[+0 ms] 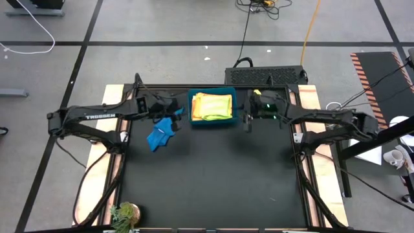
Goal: Fold microfiber towels
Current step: Fold the blue microfiber cloth
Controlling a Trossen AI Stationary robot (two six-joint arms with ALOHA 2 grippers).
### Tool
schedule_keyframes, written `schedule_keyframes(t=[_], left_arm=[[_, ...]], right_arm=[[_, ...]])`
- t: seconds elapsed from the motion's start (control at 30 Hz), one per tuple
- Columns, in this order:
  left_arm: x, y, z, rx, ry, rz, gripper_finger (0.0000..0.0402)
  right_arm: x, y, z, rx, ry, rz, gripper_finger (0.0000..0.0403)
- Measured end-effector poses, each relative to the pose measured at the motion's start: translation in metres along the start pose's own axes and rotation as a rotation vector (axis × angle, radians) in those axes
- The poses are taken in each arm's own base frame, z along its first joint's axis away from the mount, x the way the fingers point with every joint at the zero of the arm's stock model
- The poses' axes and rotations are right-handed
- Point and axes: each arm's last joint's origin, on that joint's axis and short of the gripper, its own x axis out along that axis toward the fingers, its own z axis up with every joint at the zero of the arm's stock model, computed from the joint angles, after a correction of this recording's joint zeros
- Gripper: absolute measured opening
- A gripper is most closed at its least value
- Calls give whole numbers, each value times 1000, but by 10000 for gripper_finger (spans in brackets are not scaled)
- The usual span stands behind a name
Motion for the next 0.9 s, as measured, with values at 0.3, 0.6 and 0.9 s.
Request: schedule_keyframes(t=[0.3, 0.6, 0.9], left_arm=[[5, -22, -48, -89, 386, 66, 191], [26, -58, -95, -73, 516, 63, 191], [49, -81, -119, 117, 594, 155, 191]], right_arm=[[-12, 47, -28, -19, -181, 103, 116], [-13, 58, -34, -11, -206, 141, 116], [-14, 58, -32, 1, -223, 137, 116]])
